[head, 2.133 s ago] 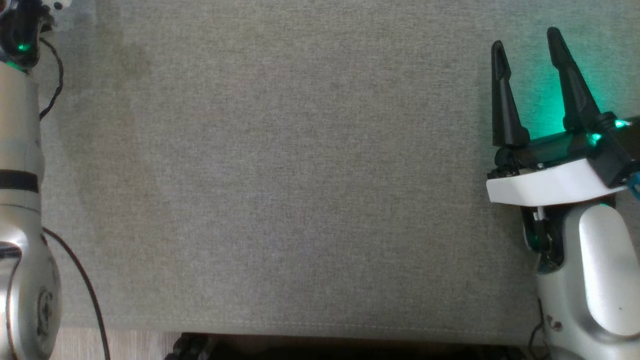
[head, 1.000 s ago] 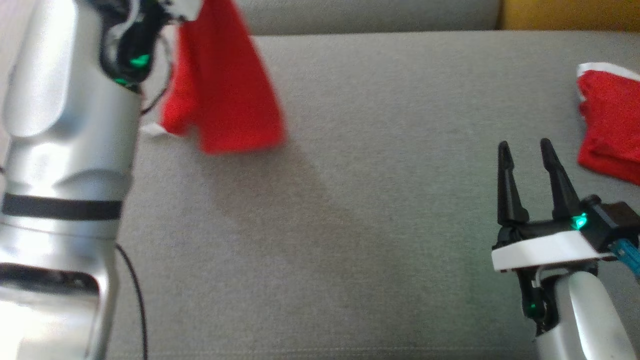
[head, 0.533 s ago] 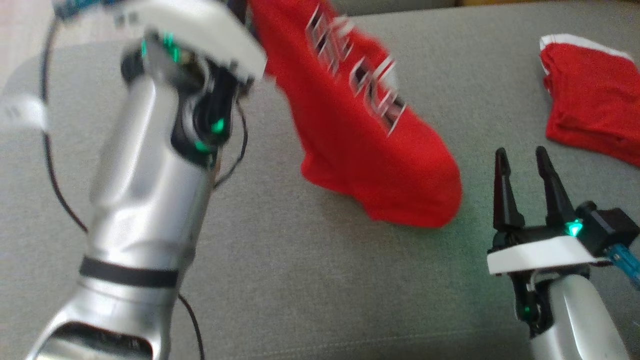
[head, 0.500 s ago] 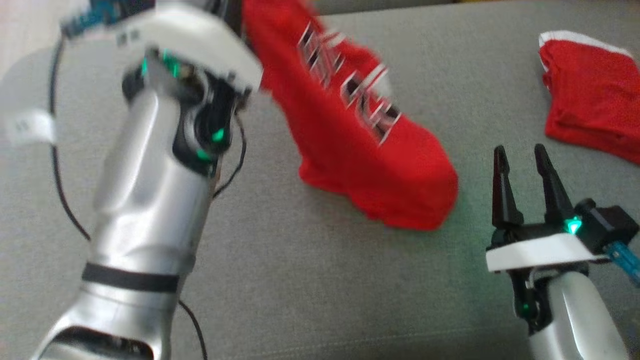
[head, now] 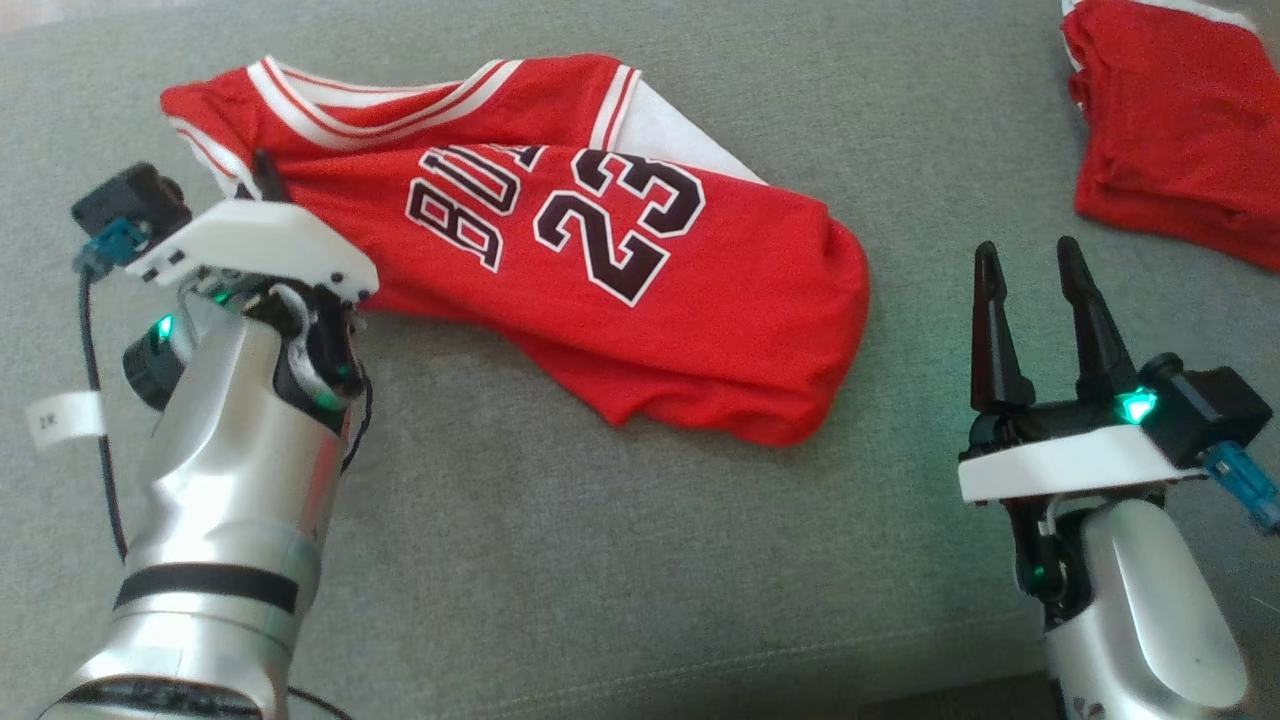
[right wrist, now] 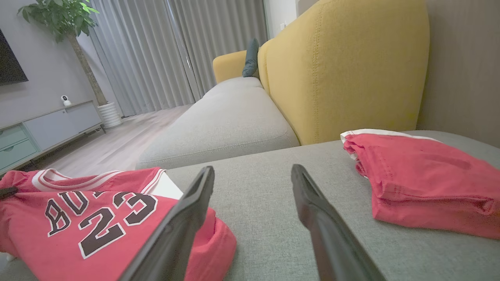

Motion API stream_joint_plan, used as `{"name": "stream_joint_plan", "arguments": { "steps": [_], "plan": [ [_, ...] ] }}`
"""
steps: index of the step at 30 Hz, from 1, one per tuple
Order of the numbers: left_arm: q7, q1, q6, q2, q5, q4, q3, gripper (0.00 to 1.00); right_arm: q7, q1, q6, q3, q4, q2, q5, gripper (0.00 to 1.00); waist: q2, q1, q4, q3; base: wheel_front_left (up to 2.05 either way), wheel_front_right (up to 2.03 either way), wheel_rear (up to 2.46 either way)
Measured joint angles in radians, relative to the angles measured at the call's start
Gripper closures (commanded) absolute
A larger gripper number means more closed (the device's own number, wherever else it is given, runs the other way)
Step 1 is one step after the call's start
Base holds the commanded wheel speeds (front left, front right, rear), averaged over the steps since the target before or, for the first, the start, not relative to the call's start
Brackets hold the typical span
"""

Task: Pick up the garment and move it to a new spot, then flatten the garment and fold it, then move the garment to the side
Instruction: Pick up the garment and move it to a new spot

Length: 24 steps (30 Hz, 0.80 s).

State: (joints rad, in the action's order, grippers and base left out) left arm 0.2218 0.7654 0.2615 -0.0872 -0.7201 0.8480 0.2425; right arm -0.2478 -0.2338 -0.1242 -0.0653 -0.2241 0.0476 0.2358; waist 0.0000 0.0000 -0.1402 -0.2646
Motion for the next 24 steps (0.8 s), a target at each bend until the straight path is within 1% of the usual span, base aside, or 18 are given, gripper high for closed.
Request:
{"name": "stream_joint_plan", "arguments": {
  "steps": [1, 2, 9, 10, 11, 14, 18, 24],
  "plan": [
    [0.007, -0.001, -0.008, 0.000, 0.009, 0.014, 0.001, 0.24, 0.000, -0.002, 0.000, 0.000, 0.000, 0.000, -0.002, 0.00, 0.0000, 0.0000, 0.002, 0.000, 0.00, 0.00, 0.00],
    [0.014, -0.001, -0.016, -0.001, 0.018, 0.026, 0.004, 0.00, 0.000, -0.003, 0.000, 0.000, 0.000, 0.000, -0.007, 0.00, 0.0000, 0.0000, 0.005, 0.001, 0.00, 0.00, 0.00],
    [0.027, -0.008, -0.113, -0.002, 0.094, 0.050, 0.062, 0.00, 0.000, -0.003, 0.000, 0.008, 0.000, 0.000, -0.034, 0.00, 0.0000, 0.0000, 0.039, 0.027, 0.00, 0.00, 0.00],
    [0.027, -0.008, -0.113, -0.002, 0.094, 0.050, 0.062, 0.00, 0.000, -0.003, 0.000, 0.008, 0.000, 0.000, -0.034, 0.00, 0.0000, 0.0000, 0.039, 0.027, 0.00, 0.00, 0.00],
    [0.027, -0.014, -0.124, -0.002, 0.106, 0.040, 0.068, 0.00, 0.000, -0.002, 0.000, 0.009, 0.000, 0.000, -0.037, 0.00, 0.0000, 0.0000, 0.046, 0.034, 0.00, 0.00, 0.00],
    [0.028, -0.056, -0.149, -0.003, 0.149, -0.026, 0.069, 0.00, 0.000, -0.001, 0.000, 0.014, -0.003, 0.000, -0.049, 0.00, 0.0000, 0.0000, 0.065, 0.060, 0.00, 0.00, 0.00],
    [0.028, -0.149, -0.166, -0.008, 0.212, -0.128, 0.068, 0.00, 0.003, 0.011, 0.000, 0.017, -0.004, 0.000, -0.053, 0.00, 0.0000, 0.0000, 0.090, 0.106, 0.00, 0.00, 0.00],
    [0.028, -0.348, -0.172, -0.013, 0.281, -0.309, 0.036, 0.00, 0.021, 0.072, 0.000, 0.026, -0.011, 0.000, -0.061, 0.00, 0.0000, 0.0000, 0.127, 0.186, 0.00, 0.00, 0.00]
  ]
}}
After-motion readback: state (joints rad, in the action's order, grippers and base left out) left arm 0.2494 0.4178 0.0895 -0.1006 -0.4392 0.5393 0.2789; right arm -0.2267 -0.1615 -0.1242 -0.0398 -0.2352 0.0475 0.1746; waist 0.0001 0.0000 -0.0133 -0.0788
